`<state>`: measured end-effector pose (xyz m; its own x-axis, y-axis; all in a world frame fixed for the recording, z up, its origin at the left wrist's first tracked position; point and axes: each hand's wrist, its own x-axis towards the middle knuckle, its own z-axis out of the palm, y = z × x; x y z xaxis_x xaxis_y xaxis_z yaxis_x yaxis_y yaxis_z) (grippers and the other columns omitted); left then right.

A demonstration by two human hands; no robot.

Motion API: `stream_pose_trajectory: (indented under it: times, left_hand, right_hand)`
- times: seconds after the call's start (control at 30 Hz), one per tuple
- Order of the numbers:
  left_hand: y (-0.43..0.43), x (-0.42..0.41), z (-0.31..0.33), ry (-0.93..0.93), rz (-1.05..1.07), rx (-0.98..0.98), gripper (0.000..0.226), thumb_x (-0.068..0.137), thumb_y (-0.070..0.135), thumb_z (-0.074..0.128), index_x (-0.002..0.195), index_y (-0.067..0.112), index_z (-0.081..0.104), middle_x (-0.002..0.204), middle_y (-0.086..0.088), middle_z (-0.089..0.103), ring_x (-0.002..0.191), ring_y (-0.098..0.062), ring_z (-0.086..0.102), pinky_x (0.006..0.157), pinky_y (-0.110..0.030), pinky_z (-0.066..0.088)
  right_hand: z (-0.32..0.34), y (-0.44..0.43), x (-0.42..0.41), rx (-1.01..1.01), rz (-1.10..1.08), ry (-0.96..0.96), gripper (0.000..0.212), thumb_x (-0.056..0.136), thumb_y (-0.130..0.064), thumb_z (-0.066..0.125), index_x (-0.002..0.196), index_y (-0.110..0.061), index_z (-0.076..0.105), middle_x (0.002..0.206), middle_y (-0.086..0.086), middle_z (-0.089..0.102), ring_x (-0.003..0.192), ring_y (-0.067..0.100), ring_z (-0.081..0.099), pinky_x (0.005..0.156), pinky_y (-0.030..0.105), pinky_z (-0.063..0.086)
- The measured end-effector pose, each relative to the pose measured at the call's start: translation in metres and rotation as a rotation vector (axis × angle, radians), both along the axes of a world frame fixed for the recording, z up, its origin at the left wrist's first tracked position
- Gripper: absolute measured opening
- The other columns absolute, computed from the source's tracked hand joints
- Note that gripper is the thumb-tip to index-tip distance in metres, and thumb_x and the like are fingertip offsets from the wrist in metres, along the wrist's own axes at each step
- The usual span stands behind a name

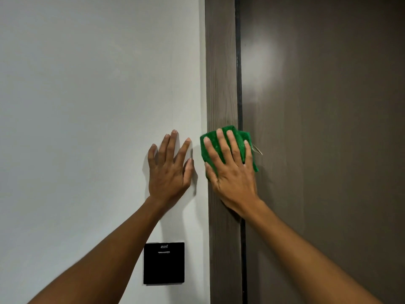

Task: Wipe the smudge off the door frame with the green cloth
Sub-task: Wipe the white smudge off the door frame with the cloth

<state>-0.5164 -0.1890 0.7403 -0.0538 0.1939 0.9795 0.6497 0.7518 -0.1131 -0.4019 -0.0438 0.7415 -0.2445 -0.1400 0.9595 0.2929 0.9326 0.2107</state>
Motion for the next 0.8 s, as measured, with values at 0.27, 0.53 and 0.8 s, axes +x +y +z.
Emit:
stream_pose_trajectory:
  times: [0.27,0.53,0.8]
  left_hand:
    - [0.0,0.003,0.021,-0.013,-0.025,0.042,0.055,0.092,0.048,0.035,0.142,0.023,0.037,0.159,-0.012,0.024,0.147,-0.028,0.02,0.119,-0.053,0.014]
    - [0.003,0.001,0.057,-0.013,-0.063,0.06,0.056,0.094,0.047,0.041,0.144,0.024,0.033,0.161,-0.011,0.019,0.148,-0.025,0.014,0.121,-0.053,0.01]
    - [0.001,0.004,0.043,0.017,-0.005,0.007,0.06,0.094,0.049,0.039,0.148,0.027,0.027,0.162,-0.01,0.015,0.15,-0.025,0.011,0.12,-0.056,0.008]
  right_hand:
    - [0.066,-0.007,-0.01,-0.275,0.106,0.18,0.062,0.097,-0.037,0.038,0.152,-0.025,0.014,0.162,0.011,0.009,0.149,0.029,0.002,0.119,0.055,0.006]
    - [0.162,-0.022,-0.012,-0.314,0.124,0.192,0.067,0.095,-0.038,0.033,0.153,-0.02,0.006,0.163,0.01,0.002,0.149,0.029,-0.003,0.119,0.058,0.001]
    - [0.116,-0.019,-0.011,-0.17,0.072,0.138,0.066,0.093,-0.038,0.032,0.152,-0.02,0.011,0.162,0.008,0.009,0.15,0.026,0.004,0.119,0.057,0.003]
